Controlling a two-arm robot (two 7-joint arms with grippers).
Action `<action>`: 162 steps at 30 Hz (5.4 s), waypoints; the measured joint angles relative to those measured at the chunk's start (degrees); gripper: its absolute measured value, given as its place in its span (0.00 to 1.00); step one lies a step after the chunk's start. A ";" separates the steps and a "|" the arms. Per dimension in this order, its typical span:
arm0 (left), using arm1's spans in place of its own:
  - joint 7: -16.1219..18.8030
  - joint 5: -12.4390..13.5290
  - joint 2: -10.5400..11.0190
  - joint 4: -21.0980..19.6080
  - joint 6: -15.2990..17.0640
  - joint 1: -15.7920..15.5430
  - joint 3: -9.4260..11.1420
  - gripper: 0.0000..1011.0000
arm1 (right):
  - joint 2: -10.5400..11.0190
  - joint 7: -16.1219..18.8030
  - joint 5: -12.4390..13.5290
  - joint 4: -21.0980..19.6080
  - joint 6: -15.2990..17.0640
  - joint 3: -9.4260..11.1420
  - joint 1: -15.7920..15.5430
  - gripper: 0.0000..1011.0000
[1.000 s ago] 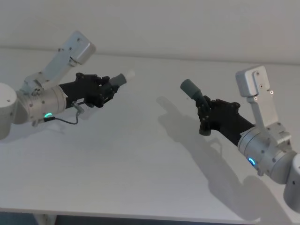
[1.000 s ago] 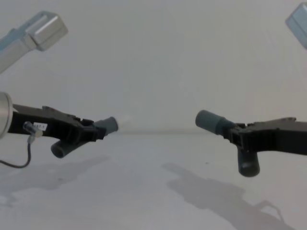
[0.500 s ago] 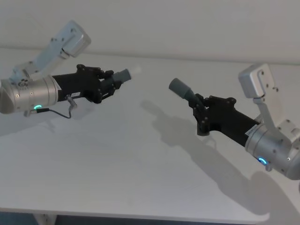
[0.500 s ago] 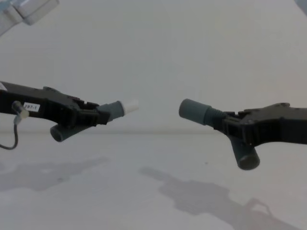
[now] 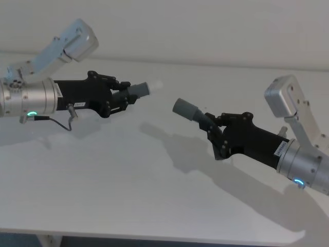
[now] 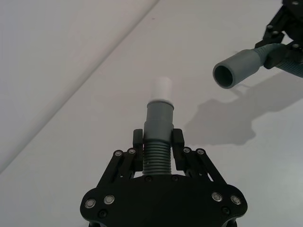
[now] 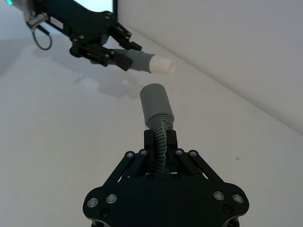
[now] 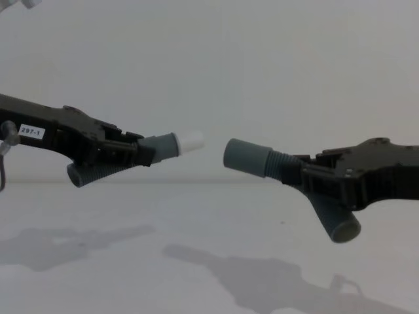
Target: Use both hands to pick up one end of the pipe from the table, align the ends, and insert them.
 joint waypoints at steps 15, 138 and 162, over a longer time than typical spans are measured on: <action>-4.40 -1.27 1.55 -0.78 -0.03 -1.61 2.16 0.34 | 2.32 3.95 2.37 -0.10 -2.37 -0.43 0.45 0.14; -6.90 -6.37 5.78 -1.14 1.94 -6.82 9.81 0.34 | 4.53 4.55 8.58 7.37 -5.30 -6.75 7.94 0.14; -9.62 -6.86 6.57 0.03 0.77 -8.99 11.65 0.34 | 5.99 9.18 9.82 9.47 -9.14 -8.46 10.16 0.14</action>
